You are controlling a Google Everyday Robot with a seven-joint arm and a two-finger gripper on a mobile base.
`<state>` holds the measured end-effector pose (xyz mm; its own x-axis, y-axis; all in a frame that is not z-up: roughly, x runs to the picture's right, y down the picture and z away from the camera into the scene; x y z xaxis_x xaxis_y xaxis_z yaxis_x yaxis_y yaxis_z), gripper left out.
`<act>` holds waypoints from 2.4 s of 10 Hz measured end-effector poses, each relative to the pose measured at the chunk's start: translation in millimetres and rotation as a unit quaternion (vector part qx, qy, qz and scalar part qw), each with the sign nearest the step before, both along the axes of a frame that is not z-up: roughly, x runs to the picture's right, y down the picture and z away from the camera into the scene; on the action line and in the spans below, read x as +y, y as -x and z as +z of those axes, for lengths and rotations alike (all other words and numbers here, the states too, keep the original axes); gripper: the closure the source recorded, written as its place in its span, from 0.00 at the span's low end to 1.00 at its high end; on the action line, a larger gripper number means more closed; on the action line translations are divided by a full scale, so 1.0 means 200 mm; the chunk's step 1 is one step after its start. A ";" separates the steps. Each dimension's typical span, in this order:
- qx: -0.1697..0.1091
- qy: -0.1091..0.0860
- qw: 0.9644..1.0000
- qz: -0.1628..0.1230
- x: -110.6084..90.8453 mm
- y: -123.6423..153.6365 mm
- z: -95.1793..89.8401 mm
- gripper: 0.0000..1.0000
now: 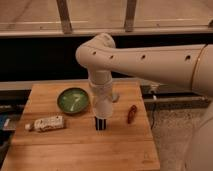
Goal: Place the ceramic cup over the eraser
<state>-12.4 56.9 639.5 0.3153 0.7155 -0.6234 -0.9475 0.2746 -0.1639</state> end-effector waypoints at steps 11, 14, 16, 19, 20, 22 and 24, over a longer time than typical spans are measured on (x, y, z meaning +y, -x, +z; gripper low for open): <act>-0.038 0.028 0.999 0.016 0.21 0.04 0.28 1.00; -0.069 0.032 0.997 0.030 0.33 0.09 0.38 1.00; -0.080 0.030 0.996 0.032 0.36 0.11 0.40 0.97; -0.081 0.030 0.996 0.032 0.36 0.12 0.40 0.68; -0.081 0.030 0.996 0.032 0.36 0.12 0.40 0.57; -0.081 0.030 0.996 0.032 0.36 0.12 0.40 0.36; -0.081 0.030 0.996 0.032 0.36 0.12 0.40 0.21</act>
<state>-35.6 128.3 718.6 0.3693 0.7010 -0.6101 -0.9229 0.1994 -0.3295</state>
